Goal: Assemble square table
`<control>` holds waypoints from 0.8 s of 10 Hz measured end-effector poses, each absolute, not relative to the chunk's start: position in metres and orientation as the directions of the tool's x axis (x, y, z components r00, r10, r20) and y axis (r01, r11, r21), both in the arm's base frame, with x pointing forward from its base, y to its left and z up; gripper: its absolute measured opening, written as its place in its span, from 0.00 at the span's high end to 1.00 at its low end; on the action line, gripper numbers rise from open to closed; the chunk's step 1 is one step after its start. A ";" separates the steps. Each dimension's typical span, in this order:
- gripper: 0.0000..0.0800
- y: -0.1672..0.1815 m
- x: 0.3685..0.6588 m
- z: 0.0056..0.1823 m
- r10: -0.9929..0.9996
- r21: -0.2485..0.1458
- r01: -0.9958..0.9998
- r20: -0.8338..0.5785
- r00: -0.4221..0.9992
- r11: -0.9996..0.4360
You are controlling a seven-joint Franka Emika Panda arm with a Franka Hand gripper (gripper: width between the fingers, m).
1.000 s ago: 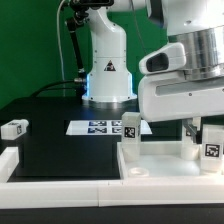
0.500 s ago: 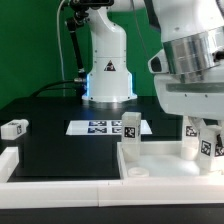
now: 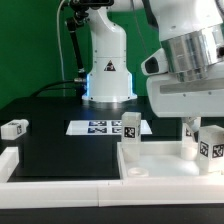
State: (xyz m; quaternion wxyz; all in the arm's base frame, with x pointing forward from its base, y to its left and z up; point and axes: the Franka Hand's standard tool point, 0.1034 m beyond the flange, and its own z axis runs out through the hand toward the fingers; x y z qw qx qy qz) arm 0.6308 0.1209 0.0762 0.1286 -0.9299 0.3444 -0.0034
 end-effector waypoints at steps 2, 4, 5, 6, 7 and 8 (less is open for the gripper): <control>0.22 0.123 0.630 0.076 -0.519 -0.244 -0.513 -0.041 0.854 -0.823; 0.20 0.122 0.631 0.076 -0.358 -0.243 -0.346 0.006 0.934 -0.906; 0.19 0.119 0.634 0.079 -0.153 -0.207 -0.137 0.065 0.986 -0.969; 0.19 0.118 0.635 0.079 0.049 -0.169 0.066 0.107 0.993 -0.983; 0.19 0.117 0.634 0.077 0.148 -0.152 0.167 0.130 0.980 -0.974; 0.19 0.116 0.632 0.074 0.137 -0.150 0.157 0.138 0.981 -0.976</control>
Offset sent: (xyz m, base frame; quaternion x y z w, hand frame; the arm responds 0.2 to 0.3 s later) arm 0.0000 0.0000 0.0000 0.0000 0.0000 -0.1938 0.9810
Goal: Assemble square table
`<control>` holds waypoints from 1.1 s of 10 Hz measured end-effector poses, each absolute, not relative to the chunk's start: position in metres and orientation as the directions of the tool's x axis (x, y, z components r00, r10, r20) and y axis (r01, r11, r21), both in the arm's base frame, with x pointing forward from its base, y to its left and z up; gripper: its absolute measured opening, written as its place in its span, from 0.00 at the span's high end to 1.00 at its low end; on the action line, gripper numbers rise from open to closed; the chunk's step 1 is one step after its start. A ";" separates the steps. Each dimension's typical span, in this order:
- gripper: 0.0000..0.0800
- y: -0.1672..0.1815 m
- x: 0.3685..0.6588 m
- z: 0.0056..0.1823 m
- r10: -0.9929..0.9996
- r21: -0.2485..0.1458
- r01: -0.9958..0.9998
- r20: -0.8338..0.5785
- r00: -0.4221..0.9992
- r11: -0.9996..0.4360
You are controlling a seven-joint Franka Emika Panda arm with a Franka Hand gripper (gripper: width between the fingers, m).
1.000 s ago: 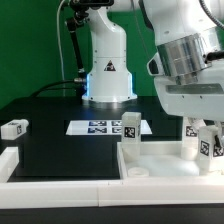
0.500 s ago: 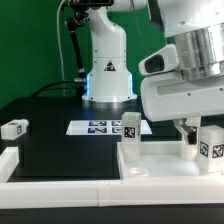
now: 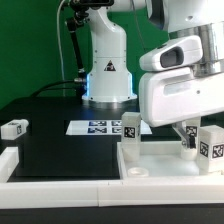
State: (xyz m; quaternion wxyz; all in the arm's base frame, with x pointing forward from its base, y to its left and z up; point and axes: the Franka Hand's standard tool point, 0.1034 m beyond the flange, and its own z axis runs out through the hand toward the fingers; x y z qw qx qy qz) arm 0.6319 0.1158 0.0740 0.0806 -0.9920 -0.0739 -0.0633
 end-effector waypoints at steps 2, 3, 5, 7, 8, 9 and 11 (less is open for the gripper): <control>0.33 0.116 0.632 0.074 0.122 -0.153 0.143 0.136 0.983 -0.978; 0.33 0.116 0.632 0.074 0.098 -0.157 0.119 0.132 0.986 -0.980; 0.63 0.115 0.632 0.074 -0.049 -0.173 -0.030 0.107 0.993 -0.984; 0.63 0.114 0.633 0.074 -0.224 -0.186 -0.207 0.079 0.971 -0.961; 0.63 0.112 0.632 0.074 -0.361 -0.188 -0.345 0.054 0.931 -0.919; 0.63 0.111 0.631 0.074 -0.462 -0.197 -0.448 0.030 0.886 -0.872; 0.63 0.114 0.626 0.073 -0.736 -0.206 -0.735 -0.087 0.672 -0.646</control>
Offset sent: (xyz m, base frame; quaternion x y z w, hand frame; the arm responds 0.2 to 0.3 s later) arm 0.0000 0.0000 0.0000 0.0000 0.0000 0.1296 0.9916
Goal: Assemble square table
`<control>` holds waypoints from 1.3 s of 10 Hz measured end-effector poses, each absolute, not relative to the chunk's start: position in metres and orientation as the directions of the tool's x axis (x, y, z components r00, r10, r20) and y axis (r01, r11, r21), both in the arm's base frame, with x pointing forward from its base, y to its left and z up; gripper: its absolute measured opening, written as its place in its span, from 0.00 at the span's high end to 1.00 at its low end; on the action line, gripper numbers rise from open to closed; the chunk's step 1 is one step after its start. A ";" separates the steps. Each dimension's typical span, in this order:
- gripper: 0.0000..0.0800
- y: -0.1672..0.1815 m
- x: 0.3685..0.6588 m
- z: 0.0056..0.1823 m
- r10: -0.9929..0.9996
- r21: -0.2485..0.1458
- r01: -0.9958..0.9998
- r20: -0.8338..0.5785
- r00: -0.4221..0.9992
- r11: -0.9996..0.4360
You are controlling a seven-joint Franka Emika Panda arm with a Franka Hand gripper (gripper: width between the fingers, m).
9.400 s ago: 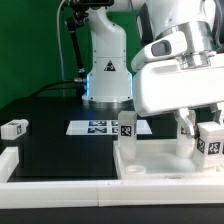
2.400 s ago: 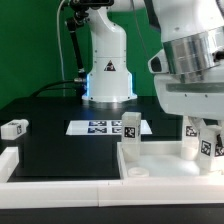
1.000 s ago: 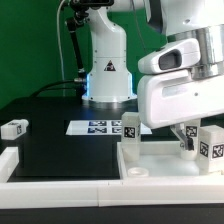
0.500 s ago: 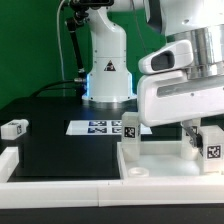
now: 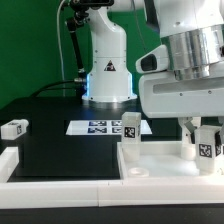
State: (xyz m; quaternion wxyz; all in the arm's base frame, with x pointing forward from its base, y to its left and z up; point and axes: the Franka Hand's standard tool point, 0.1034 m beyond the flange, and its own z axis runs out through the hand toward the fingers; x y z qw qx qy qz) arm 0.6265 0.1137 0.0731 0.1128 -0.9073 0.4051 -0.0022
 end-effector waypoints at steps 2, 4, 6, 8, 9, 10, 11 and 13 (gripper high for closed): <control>0.63 0.116 0.625 0.073 -0.858 -0.183 -0.873 -0.178 0.481 -0.452; 0.63 0.117 0.625 0.073 -0.916 -0.160 -0.937 -0.215 0.339 -0.309; 0.54 0.117 0.625 0.073 -0.922 -0.158 -0.943 -0.218 0.321 -0.292; 0.32 0.120 0.623 0.073 -0.838 -0.177 -0.850 -0.159 0.523 -0.497; 0.32 0.121 0.623 0.074 -0.700 -0.181 -0.707 -0.113 0.705 -0.684; 0.21 0.122 0.624 0.076 -0.592 -0.192 -0.597 -0.089 0.801 -0.779; 0.19 0.121 0.624 0.075 -0.559 -0.196 -0.563 -0.079 0.825 -0.803; 0.19 0.121 0.623 0.074 -0.411 -0.197 -0.411 -0.043 0.910 -0.890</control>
Offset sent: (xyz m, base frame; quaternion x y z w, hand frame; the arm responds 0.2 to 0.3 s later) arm 0.0117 0.0103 0.0072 0.0288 -0.0263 0.1931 0.9804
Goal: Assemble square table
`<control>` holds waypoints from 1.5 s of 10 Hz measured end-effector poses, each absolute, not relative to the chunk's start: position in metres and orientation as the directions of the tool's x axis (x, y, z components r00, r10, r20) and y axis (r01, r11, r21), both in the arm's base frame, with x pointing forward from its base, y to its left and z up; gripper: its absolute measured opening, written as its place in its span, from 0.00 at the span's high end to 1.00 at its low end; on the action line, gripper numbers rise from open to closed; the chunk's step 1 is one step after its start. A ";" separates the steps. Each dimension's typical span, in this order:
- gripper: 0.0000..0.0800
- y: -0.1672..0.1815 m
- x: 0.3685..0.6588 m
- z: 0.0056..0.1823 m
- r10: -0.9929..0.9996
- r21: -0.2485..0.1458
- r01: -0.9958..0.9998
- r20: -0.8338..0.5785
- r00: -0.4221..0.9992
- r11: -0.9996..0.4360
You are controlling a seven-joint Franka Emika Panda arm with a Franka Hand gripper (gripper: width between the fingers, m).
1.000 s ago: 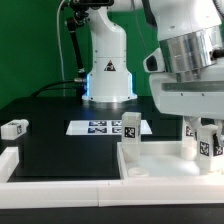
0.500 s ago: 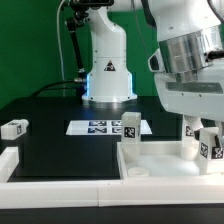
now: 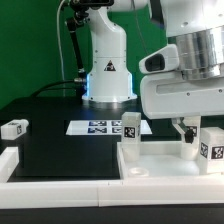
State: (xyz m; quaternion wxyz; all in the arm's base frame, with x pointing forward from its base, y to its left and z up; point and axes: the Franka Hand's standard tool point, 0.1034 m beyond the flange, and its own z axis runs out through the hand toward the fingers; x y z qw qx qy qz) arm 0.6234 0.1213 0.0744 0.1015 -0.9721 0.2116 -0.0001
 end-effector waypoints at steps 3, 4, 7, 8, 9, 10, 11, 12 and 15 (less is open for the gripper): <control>0.19 0.122 0.628 0.074 0.127 -0.111 0.133 0.058 0.990 -0.985; 0.19 0.121 0.628 0.073 0.123 -0.111 0.129 0.057 0.991 -0.985; 0.49 0.121 0.628 0.073 0.065 -0.115 0.070 0.049 0.997 -0.991; 0.63 0.118 0.628 0.072 -0.032 -0.116 -0.027 0.038 0.999 -0.993; 0.63 0.118 0.628 0.072 -0.096 -0.118 -0.092 0.031 0.995 -0.989; 0.63 0.117 0.629 0.072 -0.213 -0.126 -0.208 0.024 0.977 -0.970; 0.63 0.117 0.629 0.071 -0.344 -0.135 -0.339 0.011 0.939 -0.931; 0.63 0.117 0.629 0.071 -0.475 -0.136 -0.472 -0.014 0.880 -0.871; 0.63 0.123 0.624 0.070 -0.827 -0.110 -0.845 -0.175 0.535 -0.523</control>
Offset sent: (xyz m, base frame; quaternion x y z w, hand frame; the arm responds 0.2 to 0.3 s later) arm 0.0000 0.0000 0.0000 0.0000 0.0000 -0.0650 0.9979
